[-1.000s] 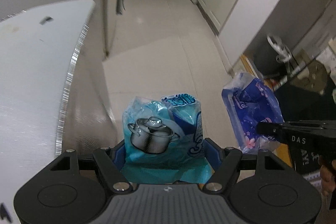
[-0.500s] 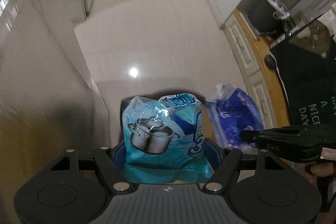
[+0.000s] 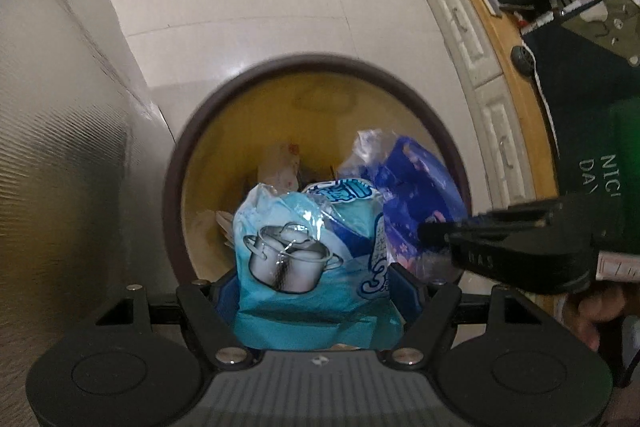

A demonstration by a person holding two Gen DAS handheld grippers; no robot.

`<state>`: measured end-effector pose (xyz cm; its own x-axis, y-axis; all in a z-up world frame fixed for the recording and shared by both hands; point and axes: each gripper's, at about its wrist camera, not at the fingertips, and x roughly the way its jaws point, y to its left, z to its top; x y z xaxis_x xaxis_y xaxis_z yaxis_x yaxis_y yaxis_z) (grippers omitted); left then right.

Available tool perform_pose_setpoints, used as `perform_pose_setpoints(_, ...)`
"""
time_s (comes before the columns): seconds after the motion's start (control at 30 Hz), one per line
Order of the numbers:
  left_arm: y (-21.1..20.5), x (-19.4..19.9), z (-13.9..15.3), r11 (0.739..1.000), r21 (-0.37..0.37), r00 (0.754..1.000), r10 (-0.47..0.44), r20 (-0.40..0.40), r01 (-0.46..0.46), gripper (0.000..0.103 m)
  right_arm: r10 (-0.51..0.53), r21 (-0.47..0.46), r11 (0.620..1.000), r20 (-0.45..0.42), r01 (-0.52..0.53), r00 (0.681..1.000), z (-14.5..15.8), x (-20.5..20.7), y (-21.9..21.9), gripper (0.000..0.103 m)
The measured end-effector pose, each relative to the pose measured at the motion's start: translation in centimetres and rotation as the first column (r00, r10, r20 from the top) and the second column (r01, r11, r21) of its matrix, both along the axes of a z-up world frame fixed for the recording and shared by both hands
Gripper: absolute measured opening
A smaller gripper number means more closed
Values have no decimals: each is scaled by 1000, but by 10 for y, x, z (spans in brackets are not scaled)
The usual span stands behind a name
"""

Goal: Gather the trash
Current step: 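Open both tools to drop the teal packet and blue bag into the bin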

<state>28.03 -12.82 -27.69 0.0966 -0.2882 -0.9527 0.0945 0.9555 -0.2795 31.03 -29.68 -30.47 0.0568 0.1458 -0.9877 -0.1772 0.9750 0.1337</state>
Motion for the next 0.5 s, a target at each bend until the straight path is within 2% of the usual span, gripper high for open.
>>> perform_pose_setpoints(0.23,-10,-1,-30,999,-8,998,-41,-41,41,74,53,-7,999,33,-52,998,-19,18,6,12)
perform_pose_setpoints(0.37,-14,2,-45,997,-1,996,-71,-61,71,74,50,-12,999,39,-50,998,-26,32,5,27)
perform_pose_setpoints(0.5,-17,6,-56,996,0,994,-89,-63,90,74,34,2,999,64,-34,997,-23,29,-2,27)
